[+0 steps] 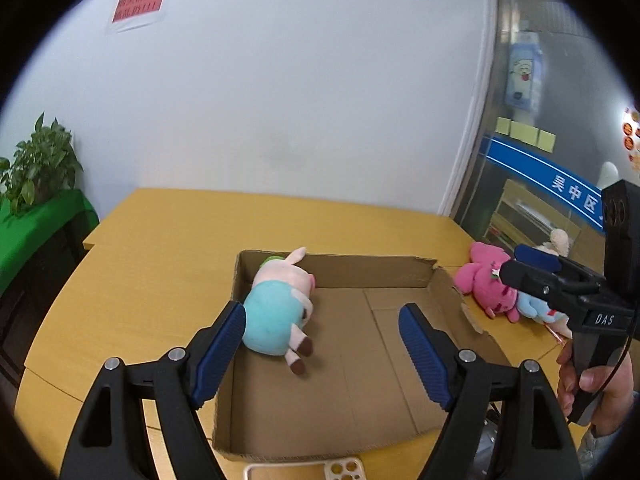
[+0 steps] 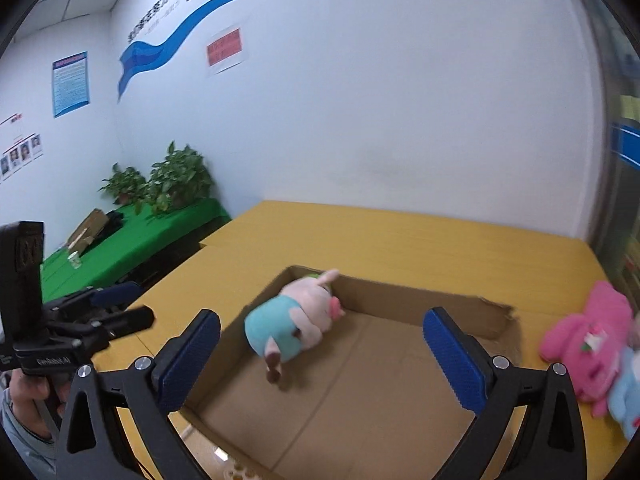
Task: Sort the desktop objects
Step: 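Withdraw both grippers from the box toward the table objects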
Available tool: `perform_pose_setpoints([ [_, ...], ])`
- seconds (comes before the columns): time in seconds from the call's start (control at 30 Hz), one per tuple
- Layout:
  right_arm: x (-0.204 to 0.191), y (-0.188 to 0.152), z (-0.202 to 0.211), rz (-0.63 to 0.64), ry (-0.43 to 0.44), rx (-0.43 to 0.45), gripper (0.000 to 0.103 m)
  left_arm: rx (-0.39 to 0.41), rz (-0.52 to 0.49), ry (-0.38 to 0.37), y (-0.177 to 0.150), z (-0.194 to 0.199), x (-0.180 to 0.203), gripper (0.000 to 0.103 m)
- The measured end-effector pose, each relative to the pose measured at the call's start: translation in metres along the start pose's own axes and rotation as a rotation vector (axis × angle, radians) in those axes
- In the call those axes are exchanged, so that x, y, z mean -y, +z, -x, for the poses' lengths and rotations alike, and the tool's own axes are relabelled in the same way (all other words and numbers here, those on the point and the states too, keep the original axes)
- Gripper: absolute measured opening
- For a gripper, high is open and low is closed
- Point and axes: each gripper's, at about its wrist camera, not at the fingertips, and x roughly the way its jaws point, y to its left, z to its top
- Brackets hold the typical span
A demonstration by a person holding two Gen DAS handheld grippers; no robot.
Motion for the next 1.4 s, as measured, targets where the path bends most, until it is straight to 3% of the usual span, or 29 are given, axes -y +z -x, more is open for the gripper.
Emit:
perform_pose_setpoints([
  [0.27, 0.008, -0.065, 0.072, 0.028, -0.186, 0.026, 0.103, 0.011, -0.091, -0.051, -0.039, 0.054, 0.083, 0.079],
  [0.33, 0.009, -0.076, 0.081, 0.016, -0.201, 0.024, 0.103, 0.015, -0.083, -0.069, -0.051, 0.056, 0.083, 0.079],
  [0.6, 0.027, -0.113, 0.088, -0.04, -0.163, -0.016, 0.103, -0.029, -0.084, -0.04, -0.048, 0.021, 0.096, 0.079],
  [0.8, 0.044, -0.132, 0.096, -0.07, -0.175, -0.023, 0.103, -0.091, -0.099, -0.071, -0.061, 0.004, 0.115, 0.079],
  [1.0, 0.063, -0.149, 0.097, -0.11, -0.18, -0.064, 0.103, -0.129, -0.066, -0.087, -0.083, 0.011, 0.133, 0.079],
  [1.2, 0.056, -0.158, 0.099, -0.096, -0.203, -0.097, 0.103, -0.141, -0.02, -0.168, -0.113, 0.023, 0.132, 0.079],
  [1.4, 0.027, -0.166, 0.086, -0.046, -0.229, -0.114, 0.103, -0.115, -0.027, -0.171, -0.12, 0.032, 0.115, 0.079],
])
